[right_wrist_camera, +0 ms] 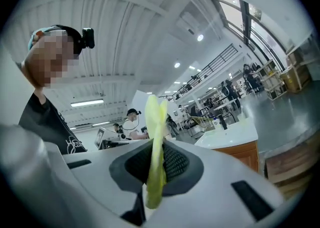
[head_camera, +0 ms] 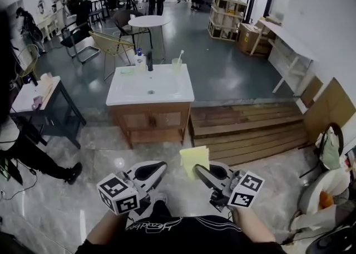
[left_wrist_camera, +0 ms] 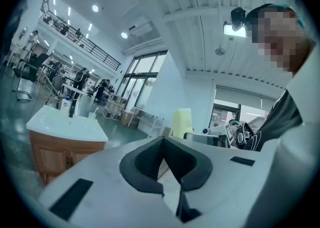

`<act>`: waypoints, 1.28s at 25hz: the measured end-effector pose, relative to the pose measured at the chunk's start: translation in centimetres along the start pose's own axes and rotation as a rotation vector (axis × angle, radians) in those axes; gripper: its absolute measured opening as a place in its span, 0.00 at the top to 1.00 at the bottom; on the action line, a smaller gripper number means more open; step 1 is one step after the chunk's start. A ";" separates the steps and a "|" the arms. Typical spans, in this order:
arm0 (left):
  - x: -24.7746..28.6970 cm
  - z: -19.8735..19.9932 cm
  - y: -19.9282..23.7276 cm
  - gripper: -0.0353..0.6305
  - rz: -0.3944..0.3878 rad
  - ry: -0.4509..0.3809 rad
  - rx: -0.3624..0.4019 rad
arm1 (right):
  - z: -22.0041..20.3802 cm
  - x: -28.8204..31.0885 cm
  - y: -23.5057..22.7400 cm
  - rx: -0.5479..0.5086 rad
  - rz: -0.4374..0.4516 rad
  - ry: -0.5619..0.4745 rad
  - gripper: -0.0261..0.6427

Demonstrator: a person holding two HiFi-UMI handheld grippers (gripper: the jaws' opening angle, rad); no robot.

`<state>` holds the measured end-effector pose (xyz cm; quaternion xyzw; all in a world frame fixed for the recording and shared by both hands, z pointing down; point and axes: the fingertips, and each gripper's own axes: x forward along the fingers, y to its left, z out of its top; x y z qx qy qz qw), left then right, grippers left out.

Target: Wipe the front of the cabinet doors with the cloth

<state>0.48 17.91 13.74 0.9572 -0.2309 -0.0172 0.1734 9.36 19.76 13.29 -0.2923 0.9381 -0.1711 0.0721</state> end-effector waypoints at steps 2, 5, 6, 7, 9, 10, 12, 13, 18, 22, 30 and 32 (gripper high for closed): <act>-0.4 -0.1 -1.8 0.94 0.000 -0.014 0.010 | 0.3 -1.5 1.2 0.000 0.002 -0.016 0.90; -0.7 -0.8 -4.1 0.94 -0.007 -0.028 0.002 | 0.4 -3.7 2.4 0.030 -0.002 -0.048 0.90; -0.8 -0.9 -4.7 0.94 -0.009 -0.032 -0.004 | 0.4 -4.4 2.7 0.039 -0.004 -0.057 0.90; -0.7 -1.0 -5.3 0.94 -0.013 -0.035 -0.010 | 0.5 -4.9 3.0 0.042 -0.007 -0.062 0.90; -0.6 -1.2 -6.3 0.94 -0.020 -0.034 -0.017 | 0.3 -5.7 3.6 0.038 -0.014 -0.062 0.90; -0.6 -1.3 -6.8 0.94 -0.024 -0.032 -0.017 | 0.2 -6.0 3.9 0.035 -0.014 -0.060 0.90; -0.5 -1.5 -7.8 0.94 -0.033 -0.028 -0.010 | 0.0 -6.6 4.6 0.028 -0.010 -0.059 0.90; -0.4 -1.5 -8.2 0.94 -0.036 -0.028 -0.005 | 0.0 -6.8 4.9 0.021 -0.009 -0.059 0.90; -0.2 -2.3 -9.5 0.94 -0.037 -0.028 -0.006 | -0.6 -8.0 5.4 0.024 -0.012 -0.054 0.90; 0.4 -3.2 -9.7 0.94 -0.037 -0.011 -0.024 | -1.1 -8.9 5.1 0.043 -0.025 -0.062 0.90; 1.6 -3.3 -10.8 0.94 -0.047 0.014 -0.022 | -1.1 -10.4 4.7 0.071 -0.038 -0.095 0.90; 1.9 -3.4 -11.0 0.94 -0.048 0.019 -0.028 | -1.2 -10.7 4.6 0.076 -0.042 -0.100 0.90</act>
